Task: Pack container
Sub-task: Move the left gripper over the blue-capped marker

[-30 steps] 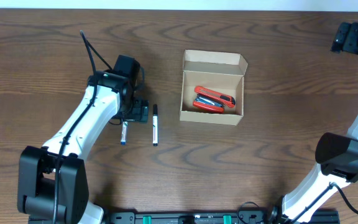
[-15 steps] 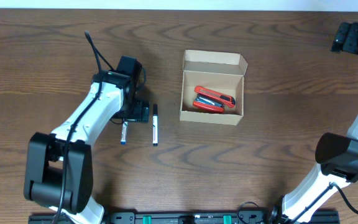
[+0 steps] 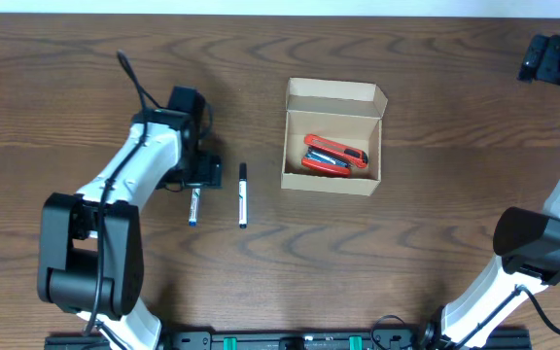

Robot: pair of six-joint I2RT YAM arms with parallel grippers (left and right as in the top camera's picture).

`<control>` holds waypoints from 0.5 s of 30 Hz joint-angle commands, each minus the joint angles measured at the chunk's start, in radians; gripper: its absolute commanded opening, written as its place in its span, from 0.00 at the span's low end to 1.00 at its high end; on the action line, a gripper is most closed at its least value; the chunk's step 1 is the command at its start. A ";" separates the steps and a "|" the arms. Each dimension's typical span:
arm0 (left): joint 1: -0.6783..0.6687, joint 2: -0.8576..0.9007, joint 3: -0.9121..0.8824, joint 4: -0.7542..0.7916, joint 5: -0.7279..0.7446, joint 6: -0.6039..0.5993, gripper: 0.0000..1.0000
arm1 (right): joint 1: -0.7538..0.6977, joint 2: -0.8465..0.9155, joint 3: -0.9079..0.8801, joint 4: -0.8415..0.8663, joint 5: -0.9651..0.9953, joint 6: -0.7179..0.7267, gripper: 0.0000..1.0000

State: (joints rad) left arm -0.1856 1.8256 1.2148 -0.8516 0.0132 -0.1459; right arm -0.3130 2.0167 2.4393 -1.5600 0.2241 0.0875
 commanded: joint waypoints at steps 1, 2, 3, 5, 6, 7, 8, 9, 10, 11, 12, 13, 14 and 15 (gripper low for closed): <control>0.026 0.006 -0.005 0.000 0.037 0.038 0.95 | -0.007 -0.008 0.014 -0.003 0.004 0.013 0.99; 0.028 0.006 -0.005 0.000 0.037 0.039 0.95 | -0.007 -0.008 0.014 -0.003 0.004 0.013 0.99; 0.029 0.006 -0.005 0.003 0.037 0.039 0.95 | -0.007 -0.008 0.014 -0.003 0.004 0.013 0.99; 0.028 0.006 -0.010 0.016 0.041 0.046 0.95 | -0.007 -0.008 0.014 -0.003 0.004 0.012 0.99; 0.028 0.006 -0.014 0.021 0.041 0.046 0.95 | -0.007 -0.008 0.014 -0.003 0.004 0.013 0.99; 0.029 0.006 -0.019 0.027 0.042 0.046 0.95 | -0.007 -0.008 0.014 -0.003 0.004 0.013 0.99; 0.028 0.006 -0.026 0.035 0.048 0.051 0.95 | -0.007 -0.008 0.014 -0.003 0.004 0.013 0.99; 0.028 0.006 -0.033 0.041 0.062 0.064 0.95 | -0.007 -0.008 0.014 -0.003 0.004 0.012 0.99; 0.028 0.006 -0.040 0.046 0.066 0.064 0.95 | -0.007 -0.008 0.014 -0.003 0.004 0.013 0.99; 0.028 0.006 -0.051 0.052 0.066 0.064 0.95 | -0.007 -0.008 0.014 -0.003 0.004 0.012 0.99; 0.028 0.006 -0.060 0.058 0.066 0.064 0.95 | -0.007 -0.008 0.014 -0.003 0.004 0.013 0.99; 0.029 0.006 -0.069 0.064 0.066 0.064 0.95 | -0.007 -0.008 0.014 -0.003 0.004 0.013 0.99; 0.028 0.006 -0.076 0.068 0.066 0.064 0.95 | -0.007 -0.008 0.014 -0.003 0.004 0.013 0.99; 0.028 0.006 -0.082 0.069 0.066 0.064 0.95 | -0.007 -0.008 0.014 -0.003 0.004 0.012 0.99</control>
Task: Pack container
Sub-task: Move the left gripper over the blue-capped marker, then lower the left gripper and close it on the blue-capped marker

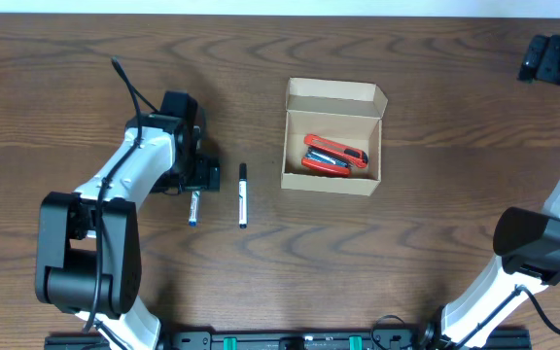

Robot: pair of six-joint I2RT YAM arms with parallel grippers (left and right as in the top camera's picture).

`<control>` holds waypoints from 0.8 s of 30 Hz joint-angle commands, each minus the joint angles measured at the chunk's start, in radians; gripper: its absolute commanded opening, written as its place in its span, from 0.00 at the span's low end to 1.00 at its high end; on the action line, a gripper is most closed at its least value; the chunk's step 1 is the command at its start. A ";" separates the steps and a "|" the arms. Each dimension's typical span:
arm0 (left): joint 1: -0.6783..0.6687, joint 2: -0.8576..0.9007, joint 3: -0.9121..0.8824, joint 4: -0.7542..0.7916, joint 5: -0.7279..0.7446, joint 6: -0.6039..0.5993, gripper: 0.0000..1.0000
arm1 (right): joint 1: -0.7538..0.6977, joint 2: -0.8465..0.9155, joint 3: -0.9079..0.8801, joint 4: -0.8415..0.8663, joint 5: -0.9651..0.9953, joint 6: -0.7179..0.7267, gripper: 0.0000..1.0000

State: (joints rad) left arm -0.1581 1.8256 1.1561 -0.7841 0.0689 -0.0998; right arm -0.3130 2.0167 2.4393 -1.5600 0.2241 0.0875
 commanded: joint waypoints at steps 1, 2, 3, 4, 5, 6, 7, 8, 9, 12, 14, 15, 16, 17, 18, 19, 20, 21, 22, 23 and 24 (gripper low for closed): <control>0.001 0.006 -0.025 0.000 0.010 0.018 0.95 | -0.007 -0.008 0.014 -0.003 0.004 0.013 0.99; 0.001 0.006 -0.027 0.000 0.010 0.018 0.95 | -0.007 -0.008 0.014 -0.003 0.004 0.012 0.99; 0.001 0.006 -0.028 0.000 0.009 0.018 0.95 | -0.007 -0.008 0.014 -0.003 0.004 0.013 0.99; 0.001 0.006 -0.028 0.000 0.009 0.018 0.95 | -0.007 -0.008 0.014 -0.003 0.004 0.012 0.99; 0.001 0.006 -0.028 0.000 0.007 0.018 0.95 | -0.007 -0.008 0.014 -0.003 0.004 0.013 0.99; 0.001 0.006 -0.028 0.000 0.006 0.018 0.95 | -0.007 -0.008 0.014 -0.003 0.004 0.012 0.99; 0.001 0.006 -0.028 0.000 -0.001 0.018 0.95 | -0.007 -0.008 0.014 -0.003 0.004 0.013 0.99; 0.001 0.006 -0.028 0.000 -0.014 0.017 0.95 | -0.007 -0.008 0.014 -0.003 0.004 0.012 0.99; 0.001 0.006 -0.029 0.000 -0.026 0.014 0.95 | -0.007 -0.008 0.014 -0.003 0.004 0.013 0.99; 0.001 0.006 -0.033 -0.001 -0.052 0.006 0.95 | -0.007 -0.008 0.014 -0.003 0.004 0.013 0.99; 0.001 0.006 -0.042 0.005 -0.049 0.006 0.95 | -0.007 -0.008 0.014 -0.003 0.004 0.012 0.99; 0.001 0.006 -0.047 0.007 -0.048 0.006 0.95 | -0.007 -0.008 0.014 -0.003 0.004 0.013 0.99; 0.001 0.006 -0.052 0.010 -0.044 0.006 0.95 | -0.007 -0.008 0.014 -0.003 0.004 0.013 0.99; 0.001 0.006 -0.057 0.013 -0.042 0.006 0.95 | -0.007 -0.008 0.014 -0.003 0.004 0.013 0.99; 0.001 0.006 -0.061 0.015 -0.042 0.006 0.95 | -0.007 -0.008 0.014 -0.003 0.004 0.012 0.99; 0.001 0.006 -0.066 0.018 -0.042 0.006 0.95 | -0.007 -0.008 0.014 -0.003 0.004 0.013 0.99; 0.001 0.006 -0.068 0.019 -0.039 0.006 0.95 | -0.007 -0.008 0.014 -0.003 0.004 0.013 0.99; 0.001 0.006 -0.069 0.019 -0.031 0.007 0.95 | -0.007 -0.008 0.014 -0.003 0.004 0.013 0.99; 0.000 0.006 -0.069 0.020 -0.024 0.007 0.95 | -0.007 -0.008 0.014 -0.003 0.004 0.012 0.99; 0.000 0.006 -0.069 0.022 -0.023 0.007 0.95 | -0.007 -0.008 0.014 -0.003 0.004 0.012 0.99; 0.000 0.006 -0.069 0.023 -0.023 0.007 0.95 | -0.007 -0.008 0.014 -0.003 0.004 0.013 0.99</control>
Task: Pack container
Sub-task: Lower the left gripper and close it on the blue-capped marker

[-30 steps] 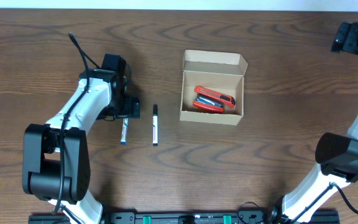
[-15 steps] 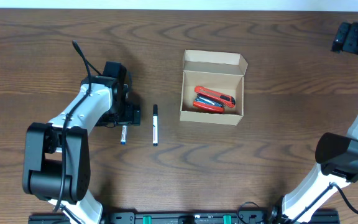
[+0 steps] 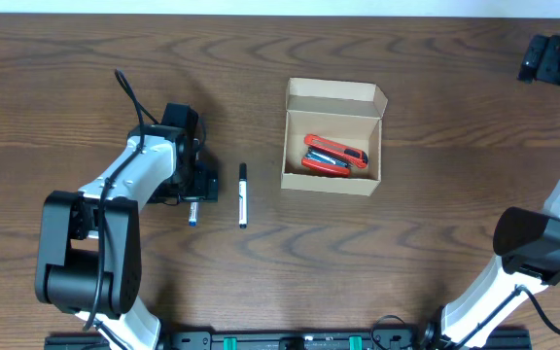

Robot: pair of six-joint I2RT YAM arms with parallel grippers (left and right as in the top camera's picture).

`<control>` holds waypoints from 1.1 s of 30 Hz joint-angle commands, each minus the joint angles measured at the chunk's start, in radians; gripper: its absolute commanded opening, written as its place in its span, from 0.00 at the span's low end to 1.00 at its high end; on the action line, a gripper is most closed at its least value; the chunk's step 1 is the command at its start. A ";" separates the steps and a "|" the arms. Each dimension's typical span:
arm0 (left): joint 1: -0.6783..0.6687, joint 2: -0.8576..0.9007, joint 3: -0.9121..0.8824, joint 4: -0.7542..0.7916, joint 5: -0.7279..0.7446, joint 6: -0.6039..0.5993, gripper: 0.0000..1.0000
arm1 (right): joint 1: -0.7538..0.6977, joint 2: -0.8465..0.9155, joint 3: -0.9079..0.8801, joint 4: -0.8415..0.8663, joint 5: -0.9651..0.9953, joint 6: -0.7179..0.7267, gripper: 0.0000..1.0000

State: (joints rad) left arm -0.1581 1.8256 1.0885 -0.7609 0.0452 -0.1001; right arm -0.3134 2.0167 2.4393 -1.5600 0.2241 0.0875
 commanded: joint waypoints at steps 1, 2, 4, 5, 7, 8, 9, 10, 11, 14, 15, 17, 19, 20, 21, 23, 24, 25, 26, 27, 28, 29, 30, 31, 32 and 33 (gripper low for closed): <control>0.001 0.006 -0.002 0.000 0.000 0.007 0.95 | -0.007 -0.008 0.014 -0.003 0.004 0.012 0.99; 0.000 0.006 -0.002 0.000 0.000 0.007 0.95 | -0.007 -0.008 0.014 -0.003 0.004 0.012 0.99; 0.001 0.006 -0.002 0.000 0.000 0.007 0.95 | -0.007 -0.008 0.014 -0.003 0.004 0.012 0.99; 0.001 0.006 -0.002 0.001 0.000 0.006 0.95 | -0.007 -0.008 0.014 -0.003 0.004 0.013 0.99; 0.001 0.006 -0.002 0.004 0.000 0.006 0.95 | -0.007 -0.008 0.014 -0.003 0.004 0.012 0.99; 0.001 0.006 -0.002 0.007 0.000 0.006 0.95 | -0.007 -0.008 0.014 -0.003 0.004 0.012 0.99; 0.001 0.006 -0.002 0.012 0.000 0.006 0.95 | -0.007 -0.008 0.014 -0.003 0.004 0.012 0.99; 0.001 0.006 -0.002 0.019 0.001 0.006 0.95 | -0.007 -0.008 0.014 -0.003 0.004 0.012 0.99; 0.001 0.006 -0.002 0.026 0.000 0.006 0.95 | -0.007 -0.008 0.014 -0.003 0.004 0.012 0.99; 0.001 0.006 -0.002 0.033 0.009 -0.005 0.95 | -0.007 -0.008 0.014 -0.003 0.004 0.012 0.99; 0.001 0.006 -0.002 0.032 0.014 -0.027 0.95 | -0.007 -0.008 0.014 -0.003 0.004 0.012 0.99; 0.001 0.006 -0.002 0.032 0.040 -0.043 0.95 | -0.007 -0.008 0.014 -0.003 0.004 0.012 0.99; 0.001 0.006 -0.002 0.032 0.056 -0.043 0.95 | -0.007 -0.008 0.014 -0.003 0.004 0.013 0.99; 0.001 0.006 -0.002 0.032 0.061 -0.044 0.95 | -0.007 -0.008 0.014 -0.003 0.004 0.012 0.99; 0.001 0.006 -0.002 0.032 0.061 -0.044 0.95 | -0.007 -0.008 0.014 -0.003 0.004 0.013 0.99; 0.001 0.006 -0.002 0.032 0.060 -0.042 0.95 | -0.007 -0.008 0.014 -0.003 0.004 0.012 0.99; 0.001 0.006 -0.002 0.032 0.059 -0.042 0.95 | -0.007 -0.008 0.014 -0.003 0.004 0.012 0.99; 0.001 0.006 -0.002 0.032 0.059 -0.041 0.95 | -0.007 -0.008 0.014 -0.003 0.004 0.013 0.99; 0.001 0.006 -0.002 0.033 0.059 -0.041 0.95 | -0.007 -0.008 0.014 -0.003 0.004 0.013 0.99; 0.001 0.006 -0.002 0.033 0.057 -0.041 0.95 | -0.007 -0.008 0.014 -0.003 0.004 0.012 0.99; 0.001 0.006 -0.002 0.033 0.056 -0.042 0.95 | -0.007 -0.008 0.014 -0.003 0.004 0.012 0.99; 0.001 0.006 -0.002 0.033 0.056 -0.042 0.95 | -0.007 -0.008 0.014 -0.003 0.004 0.013 0.99; 0.001 0.006 -0.002 0.033 0.055 -0.041 0.95 | -0.007 -0.008 0.014 -0.003 0.004 0.013 0.99; 0.001 0.006 -0.002 0.032 0.053 -0.042 0.95 | -0.007 -0.008 0.014 -0.003 0.004 0.012 0.99; 0.001 0.006 -0.002 0.032 0.052 -0.042 0.98 | -0.007 -0.008 0.014 -0.003 0.004 0.012 0.99; 0.001 0.006 -0.002 0.032 0.051 -0.042 0.89 | -0.007 -0.008 0.014 -0.003 0.004 0.012 0.99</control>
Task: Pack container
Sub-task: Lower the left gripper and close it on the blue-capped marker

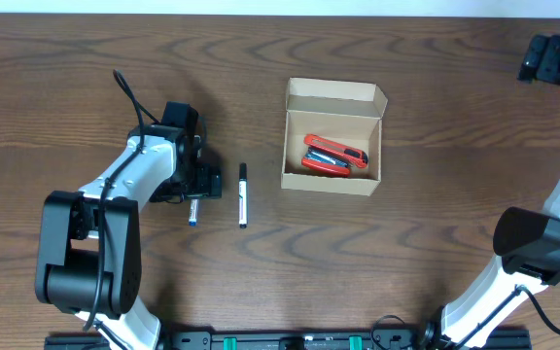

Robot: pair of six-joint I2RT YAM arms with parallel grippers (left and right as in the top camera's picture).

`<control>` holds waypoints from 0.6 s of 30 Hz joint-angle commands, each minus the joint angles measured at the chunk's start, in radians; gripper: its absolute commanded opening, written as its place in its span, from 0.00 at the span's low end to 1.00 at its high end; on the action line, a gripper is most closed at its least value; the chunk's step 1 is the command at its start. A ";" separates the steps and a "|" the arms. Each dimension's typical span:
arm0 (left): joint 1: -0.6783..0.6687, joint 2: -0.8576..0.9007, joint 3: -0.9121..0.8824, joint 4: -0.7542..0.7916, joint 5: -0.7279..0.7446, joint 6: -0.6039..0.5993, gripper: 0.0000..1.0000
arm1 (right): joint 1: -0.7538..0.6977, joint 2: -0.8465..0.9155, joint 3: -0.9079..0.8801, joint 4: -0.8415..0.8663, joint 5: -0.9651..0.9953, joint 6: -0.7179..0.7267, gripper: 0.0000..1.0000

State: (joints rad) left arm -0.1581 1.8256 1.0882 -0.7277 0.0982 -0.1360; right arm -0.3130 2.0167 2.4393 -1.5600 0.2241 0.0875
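Observation:
An open cardboard box [333,97] stands right of centre and holds a red stapler-like tool [333,156]. Two pens lie left of it. The black-and-white pen [242,196] rests alone on the table. The blue-tipped pen [193,211] sticks out from under my left gripper [200,187], which is low over its upper end and looks open around it, though the fingers are mostly hidden by the wrist. My right gripper [541,60] hangs at the far right top corner, away from everything; its jaws are too dark to read.
The brown wooden table [436,243] carries only the box and the two pens. The right arm's base and links [538,248] stand at the right edge. A cable [129,92] loops up from the left arm.
The left gripper's dark outline reaches a little further right, toward the black-and-white pen. Both pens, the box and the right arm are where they were.
The left gripper first sat just above the top of the blue-tipped pen. It then stood slightly further left, and later lower down over the pen's upper part, where it is now. The pens, the box and the right arm have stayed put.

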 commanded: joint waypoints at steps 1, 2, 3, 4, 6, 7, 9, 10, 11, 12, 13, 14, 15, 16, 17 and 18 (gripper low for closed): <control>0.001 0.006 -0.001 -0.001 -0.002 -0.006 0.77 | -0.007 -0.008 0.014 -0.003 0.004 0.013 0.99; 0.001 0.006 -0.001 -0.001 -0.002 -0.006 0.70 | -0.007 -0.008 0.014 -0.003 0.004 0.012 0.99; 0.001 0.006 -0.001 -0.001 -0.002 -0.006 0.70 | -0.007 -0.008 0.014 -0.003 0.004 0.012 0.99; 0.001 0.006 -0.001 -0.001 -0.002 -0.006 0.70 | -0.007 -0.008 0.014 -0.003 0.004 0.013 0.99; 0.001 0.006 -0.001 -0.002 -0.002 -0.006 0.65 | -0.007 -0.008 0.014 -0.003 0.004 0.013 0.99; 0.001 0.006 -0.001 -0.002 -0.002 -0.006 0.63 | -0.007 -0.008 0.014 -0.003 0.004 0.012 0.99; 0.001 0.006 -0.001 -0.004 -0.004 -0.006 0.46 | -0.007 -0.008 0.014 -0.003 0.004 0.012 0.99; 0.001 0.006 -0.001 -0.005 -0.005 -0.006 0.40 | -0.007 -0.008 0.014 -0.003 0.004 0.012 0.99; 0.001 0.006 -0.001 -0.005 -0.005 -0.006 0.39 | -0.007 -0.008 0.014 -0.003 0.004 0.013 0.99; 0.001 0.006 -0.001 -0.005 -0.005 -0.006 0.36 | -0.007 -0.008 0.014 -0.003 0.004 0.013 0.99; 0.001 0.006 -0.001 -0.005 -0.006 -0.006 0.33 | -0.007 -0.008 0.014 -0.003 0.004 0.013 0.99; 0.001 0.006 -0.001 -0.005 -0.006 -0.006 0.30 | -0.007 -0.008 0.014 -0.003 0.004 0.012 0.99; 0.001 0.006 -0.001 -0.006 -0.009 -0.006 0.28 | -0.007 -0.008 0.014 -0.003 0.004 0.013 0.99; 0.001 0.006 -0.001 -0.007 -0.015 -0.006 0.27 | -0.007 -0.008 0.014 -0.003 0.004 0.013 0.99; 0.001 0.006 -0.001 -0.008 -0.023 -0.006 0.27 | -0.007 -0.008 0.014 -0.003 0.004 0.013 0.99; 0.001 0.006 -0.001 -0.011 -0.028 -0.006 0.28 | -0.007 -0.008 0.014 -0.003 0.004 0.013 0.99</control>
State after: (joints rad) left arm -0.1581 1.8256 1.0882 -0.7311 0.0967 -0.1360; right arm -0.3130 2.0167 2.4393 -1.5600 0.2241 0.0875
